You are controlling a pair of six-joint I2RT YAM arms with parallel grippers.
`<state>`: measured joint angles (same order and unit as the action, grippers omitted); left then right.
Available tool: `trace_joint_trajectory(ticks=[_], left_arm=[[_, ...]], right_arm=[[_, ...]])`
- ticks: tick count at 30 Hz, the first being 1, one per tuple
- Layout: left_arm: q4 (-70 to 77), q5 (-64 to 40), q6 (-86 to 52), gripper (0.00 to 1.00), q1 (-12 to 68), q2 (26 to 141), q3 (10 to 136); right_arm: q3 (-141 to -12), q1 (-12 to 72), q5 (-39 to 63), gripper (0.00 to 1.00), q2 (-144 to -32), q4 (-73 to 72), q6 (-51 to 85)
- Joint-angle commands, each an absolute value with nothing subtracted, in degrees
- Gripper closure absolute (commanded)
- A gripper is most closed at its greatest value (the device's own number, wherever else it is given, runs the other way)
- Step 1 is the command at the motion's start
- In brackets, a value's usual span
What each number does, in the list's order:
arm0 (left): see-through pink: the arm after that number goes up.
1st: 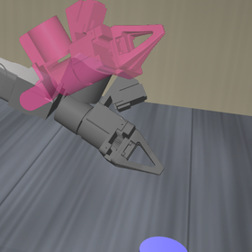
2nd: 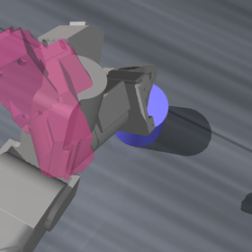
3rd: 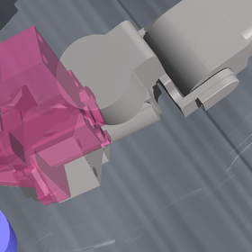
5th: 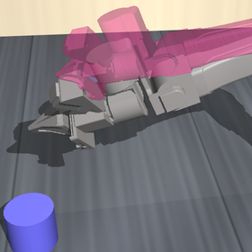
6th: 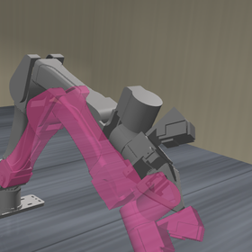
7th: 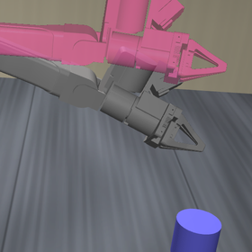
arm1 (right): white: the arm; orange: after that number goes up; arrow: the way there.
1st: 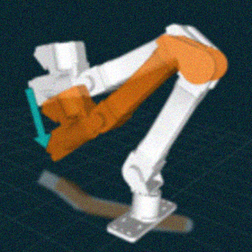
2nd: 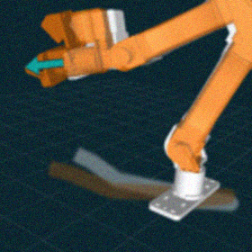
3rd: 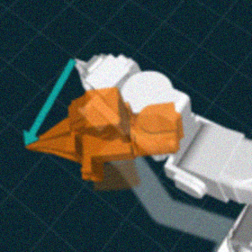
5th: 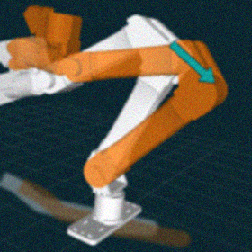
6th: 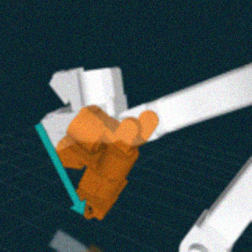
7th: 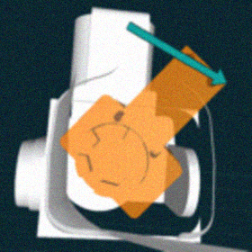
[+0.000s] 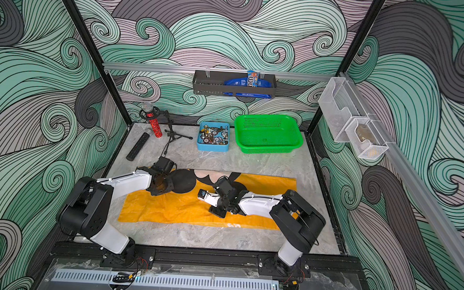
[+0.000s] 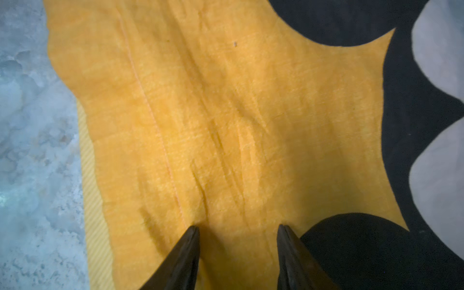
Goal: Roll up the pillowcase
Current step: Fold the pillowcase at the center of the board.
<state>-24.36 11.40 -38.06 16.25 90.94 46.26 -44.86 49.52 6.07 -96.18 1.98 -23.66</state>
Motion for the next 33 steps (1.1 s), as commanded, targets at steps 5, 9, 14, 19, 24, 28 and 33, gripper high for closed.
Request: trace_joint_trajectory(ticks=[5, 9, 14, 19, 24, 28, 33], left_arm=[[-29.17, 17.75, -28.17, 0.82, 7.13, 94.19, 48.52], [-30.76, 18.87, -25.77, 0.81, 5.74, 95.79, 54.03], [-32.90, 13.81, -27.40, 0.70, 6.45, 94.32, 57.12], [-34.39, 8.30, -29.44, 0.54, 9.82, 90.03, 56.92], [-33.98, 2.94, -32.90, 0.43, 14.79, 87.75, 55.27], [-32.21, -0.34, -34.82, 0.35, 18.65, 86.75, 53.35], [-31.90, -1.98, -35.59, 0.31, 20.69, 85.70, 51.54]], right_arm=[[-52.25, 52.41, 7.27, 0.48, -97.91, 2.87, -25.25], [-50.88, 54.81, 4.78, 0.49, -94.16, 4.37, -29.95], [-45.52, 58.37, 5.72, 0.52, -92.31, 4.52, -32.03], [-44.89, 58.66, 4.24, 0.54, -93.02, 4.56, -32.30], [-45.52, 59.32, 0.77, 0.58, -95.78, 5.67, -32.25], [-45.68, 59.33, -1.11, 0.64, -96.68, 5.71, -32.31], [-45.86, 59.33, -1.94, 0.76, -96.84, 5.78, -31.69]])
